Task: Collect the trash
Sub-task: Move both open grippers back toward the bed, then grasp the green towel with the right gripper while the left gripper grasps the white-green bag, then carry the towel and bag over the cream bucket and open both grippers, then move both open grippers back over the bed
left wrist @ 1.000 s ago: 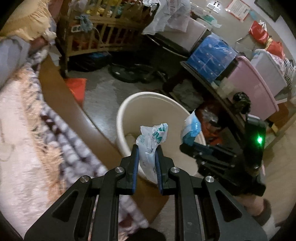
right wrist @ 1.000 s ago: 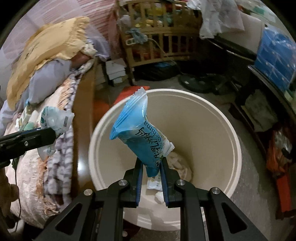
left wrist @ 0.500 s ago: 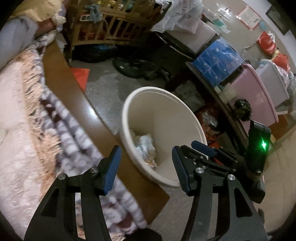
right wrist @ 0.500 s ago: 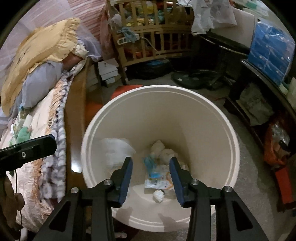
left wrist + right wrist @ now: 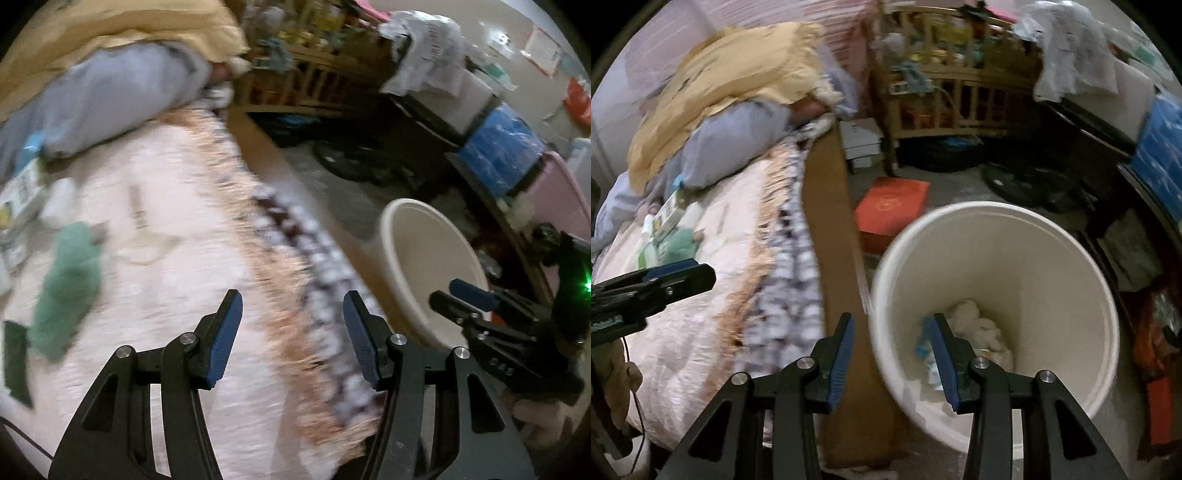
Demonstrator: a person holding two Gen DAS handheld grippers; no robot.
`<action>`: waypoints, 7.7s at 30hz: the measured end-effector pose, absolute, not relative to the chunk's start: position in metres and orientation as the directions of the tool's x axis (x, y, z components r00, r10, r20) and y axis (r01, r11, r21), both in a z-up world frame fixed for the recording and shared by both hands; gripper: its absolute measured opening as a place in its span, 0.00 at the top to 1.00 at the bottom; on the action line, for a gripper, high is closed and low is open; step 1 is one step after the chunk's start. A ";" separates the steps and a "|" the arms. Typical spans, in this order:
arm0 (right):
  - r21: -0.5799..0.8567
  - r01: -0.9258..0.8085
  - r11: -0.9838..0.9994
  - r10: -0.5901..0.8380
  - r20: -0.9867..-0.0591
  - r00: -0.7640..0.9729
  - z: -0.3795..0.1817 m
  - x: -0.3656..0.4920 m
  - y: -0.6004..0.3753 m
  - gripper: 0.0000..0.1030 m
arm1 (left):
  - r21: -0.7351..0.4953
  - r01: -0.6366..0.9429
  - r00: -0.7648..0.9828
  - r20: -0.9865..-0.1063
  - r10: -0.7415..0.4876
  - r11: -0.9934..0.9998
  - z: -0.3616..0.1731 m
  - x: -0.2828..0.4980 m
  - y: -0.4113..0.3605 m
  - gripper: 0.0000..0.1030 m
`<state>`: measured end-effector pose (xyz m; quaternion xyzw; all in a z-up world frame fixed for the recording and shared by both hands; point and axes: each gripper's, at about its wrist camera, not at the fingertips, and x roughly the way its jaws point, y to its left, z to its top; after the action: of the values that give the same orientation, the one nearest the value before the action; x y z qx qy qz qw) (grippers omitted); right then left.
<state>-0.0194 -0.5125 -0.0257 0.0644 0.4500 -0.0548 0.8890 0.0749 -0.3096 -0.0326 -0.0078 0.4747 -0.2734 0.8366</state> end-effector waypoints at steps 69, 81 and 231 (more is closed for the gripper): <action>0.289 -0.168 0.942 0.331 -0.733 0.595 -0.019 0.078 -0.299 0.71 | -0.303 0.148 0.564 -0.756 -0.332 0.941 -0.023 0.101 -0.083 0.88; 0.270 -0.154 0.950 0.306 -0.732 0.609 -0.014 0.058 -0.318 0.71 | -0.272 0.199 0.554 -0.761 -0.337 0.941 -0.021 0.089 -0.119 0.88; 0.261 -0.172 0.950 0.313 -0.788 0.530 -0.046 0.062 -0.268 0.44 | -0.119 0.069 0.538 -0.832 -0.137 0.990 -0.054 0.047 -0.036 0.55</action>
<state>0.0616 -0.2684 -0.0458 0.0757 0.4641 0.1390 0.8715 0.0468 -0.0358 -0.0536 -0.0357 0.4770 -0.0590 0.8762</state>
